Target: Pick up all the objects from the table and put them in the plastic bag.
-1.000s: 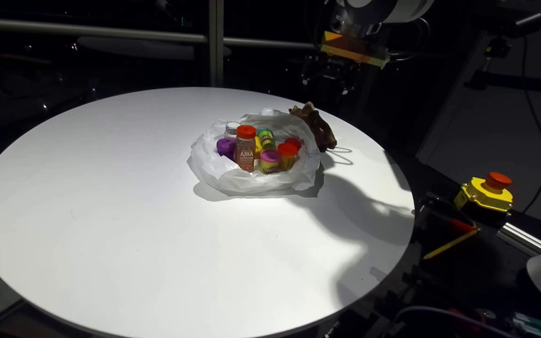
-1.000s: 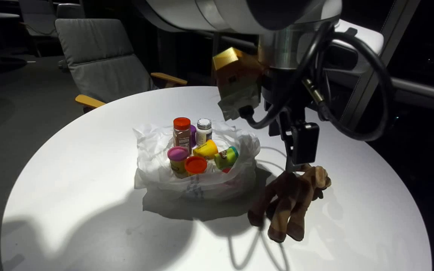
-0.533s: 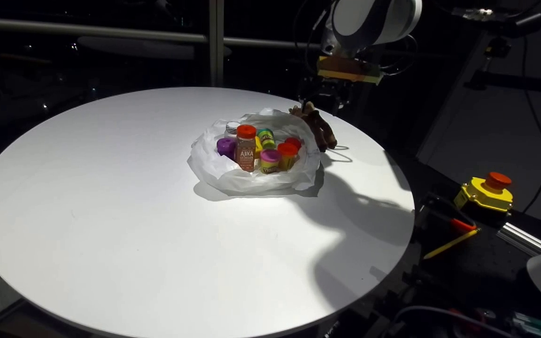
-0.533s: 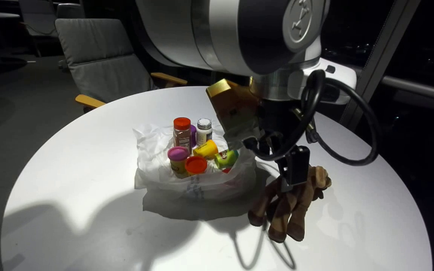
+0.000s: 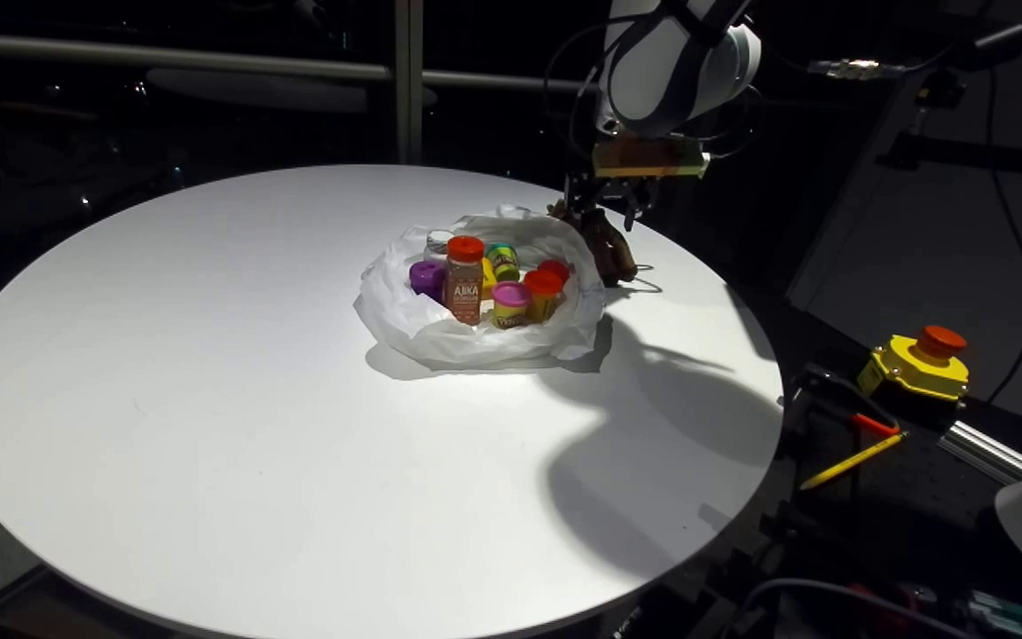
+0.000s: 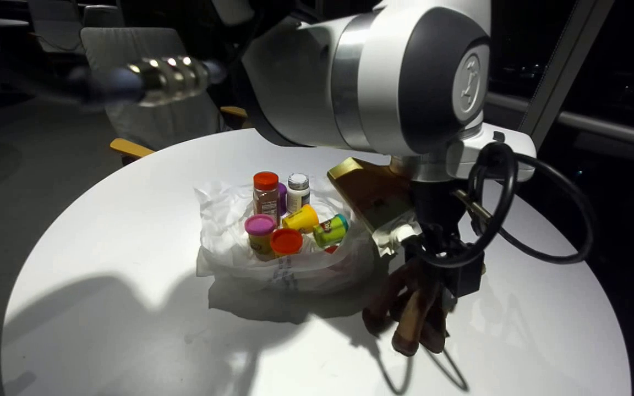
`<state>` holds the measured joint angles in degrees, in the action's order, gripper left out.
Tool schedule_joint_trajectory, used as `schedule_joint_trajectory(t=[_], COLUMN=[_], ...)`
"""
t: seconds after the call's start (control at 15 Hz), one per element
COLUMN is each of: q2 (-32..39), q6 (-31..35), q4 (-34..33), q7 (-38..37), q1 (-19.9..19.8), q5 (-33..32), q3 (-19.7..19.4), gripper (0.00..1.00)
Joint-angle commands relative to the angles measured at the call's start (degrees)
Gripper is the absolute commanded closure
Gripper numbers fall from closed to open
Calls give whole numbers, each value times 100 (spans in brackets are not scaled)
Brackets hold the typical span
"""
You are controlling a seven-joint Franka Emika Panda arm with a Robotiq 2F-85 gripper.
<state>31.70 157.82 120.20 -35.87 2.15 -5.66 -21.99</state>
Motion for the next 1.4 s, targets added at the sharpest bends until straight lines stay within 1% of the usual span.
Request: schedule_joint_trajectory(t=[0.0, 0.2, 0.27, 0.33, 0.47, 0.53, 0.67, 0.73, 0.87, 1.07, 1.13, 1.33], q2=[172, 24, 6, -46, -237, -360, -854, -1189, -1697, -2524, -2746, -3422], q6=[-167, -158, -185, -198, -168, -138, -48, 47, 257, 673, 758, 654], q4=[-254, -116, -95, -52, 104, 194, 532, 793, 1107, 1583, 1696, 1879], q7=[0, 100, 39, 31, -88, -146, -280, -406, -571, -854, -972, -1536], q1=[136, 58, 84, 66, 108, 141, 277, 434, 616, 855, 1159, 1468], q5=[-91, 19, 3, 21, -11, -36, -153, -279, -526, -1395, -1673, -2553], q3=[-154, -70, -127, -135, -277, -358, -568, -708, -848, -853, -1026, -813], gripper=[49, 72, 81, 87, 98, 99, 96, 98, 97, 97, 97, 97])
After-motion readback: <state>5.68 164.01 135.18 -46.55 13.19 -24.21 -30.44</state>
